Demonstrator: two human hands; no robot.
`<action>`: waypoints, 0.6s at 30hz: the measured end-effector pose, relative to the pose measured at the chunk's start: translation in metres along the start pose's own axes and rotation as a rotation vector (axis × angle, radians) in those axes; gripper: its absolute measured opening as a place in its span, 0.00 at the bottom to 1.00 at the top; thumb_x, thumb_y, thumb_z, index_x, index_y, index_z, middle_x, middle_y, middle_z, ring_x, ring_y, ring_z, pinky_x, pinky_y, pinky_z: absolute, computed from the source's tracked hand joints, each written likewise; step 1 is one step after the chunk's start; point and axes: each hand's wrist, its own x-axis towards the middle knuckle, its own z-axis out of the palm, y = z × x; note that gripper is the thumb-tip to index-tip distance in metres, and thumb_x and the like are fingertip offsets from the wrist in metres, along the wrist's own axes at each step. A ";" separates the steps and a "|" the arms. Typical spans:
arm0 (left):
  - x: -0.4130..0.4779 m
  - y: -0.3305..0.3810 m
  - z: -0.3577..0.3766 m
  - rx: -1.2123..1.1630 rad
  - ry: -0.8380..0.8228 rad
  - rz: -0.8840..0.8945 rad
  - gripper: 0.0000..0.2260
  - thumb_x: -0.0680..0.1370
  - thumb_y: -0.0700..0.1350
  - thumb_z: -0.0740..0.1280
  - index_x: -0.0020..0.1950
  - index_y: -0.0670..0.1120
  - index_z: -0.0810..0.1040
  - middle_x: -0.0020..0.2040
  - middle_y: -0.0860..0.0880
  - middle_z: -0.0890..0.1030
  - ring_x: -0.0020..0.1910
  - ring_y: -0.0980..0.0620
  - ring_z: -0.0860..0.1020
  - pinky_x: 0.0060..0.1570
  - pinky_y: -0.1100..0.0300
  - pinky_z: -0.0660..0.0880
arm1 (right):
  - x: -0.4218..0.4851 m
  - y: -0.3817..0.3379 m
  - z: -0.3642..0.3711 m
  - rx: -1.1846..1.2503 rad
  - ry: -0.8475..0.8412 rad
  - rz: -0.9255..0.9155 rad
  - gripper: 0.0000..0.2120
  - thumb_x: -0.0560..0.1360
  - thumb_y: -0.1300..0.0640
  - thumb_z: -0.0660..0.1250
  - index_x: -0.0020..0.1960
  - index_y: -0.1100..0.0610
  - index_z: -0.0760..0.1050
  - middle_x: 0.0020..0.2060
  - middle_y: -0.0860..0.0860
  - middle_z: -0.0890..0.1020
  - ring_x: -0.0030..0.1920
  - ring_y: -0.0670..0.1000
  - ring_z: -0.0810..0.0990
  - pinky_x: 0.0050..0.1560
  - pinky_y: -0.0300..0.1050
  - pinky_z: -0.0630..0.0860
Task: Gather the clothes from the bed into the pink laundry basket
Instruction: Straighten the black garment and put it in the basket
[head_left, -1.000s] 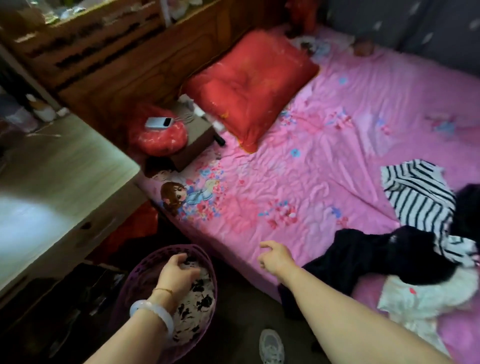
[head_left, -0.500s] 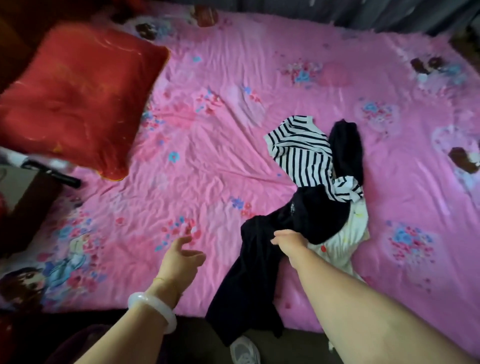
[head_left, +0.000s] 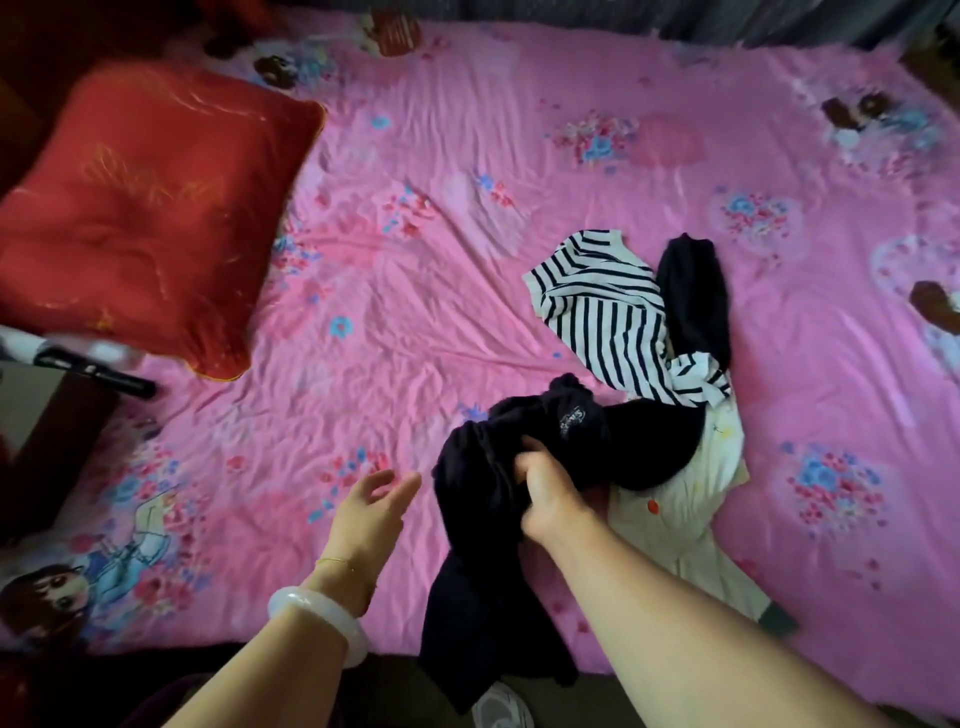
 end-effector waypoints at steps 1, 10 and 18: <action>-0.007 0.007 -0.004 -0.088 -0.023 -0.033 0.24 0.72 0.54 0.72 0.64 0.44 0.74 0.57 0.42 0.79 0.50 0.47 0.77 0.54 0.53 0.74 | -0.017 -0.001 0.011 -0.020 -0.120 -0.003 0.23 0.70 0.72 0.54 0.49 0.52 0.80 0.34 0.54 0.77 0.33 0.51 0.76 0.38 0.42 0.75; -0.101 0.070 -0.076 -0.777 -0.514 -0.104 0.39 0.78 0.68 0.46 0.71 0.37 0.69 0.72 0.36 0.67 0.69 0.41 0.70 0.71 0.47 0.62 | -0.134 0.003 0.076 -0.502 -0.918 0.021 0.30 0.60 0.73 0.54 0.52 0.52 0.84 0.47 0.51 0.85 0.46 0.49 0.83 0.51 0.43 0.77; -0.216 0.092 -0.155 -0.334 -0.004 0.071 0.10 0.72 0.30 0.56 0.41 0.36 0.77 0.29 0.40 0.80 0.24 0.45 0.79 0.24 0.60 0.77 | -0.216 0.019 0.114 -0.916 -0.814 -0.219 0.16 0.63 0.69 0.65 0.44 0.54 0.82 0.40 0.52 0.83 0.43 0.49 0.80 0.48 0.43 0.75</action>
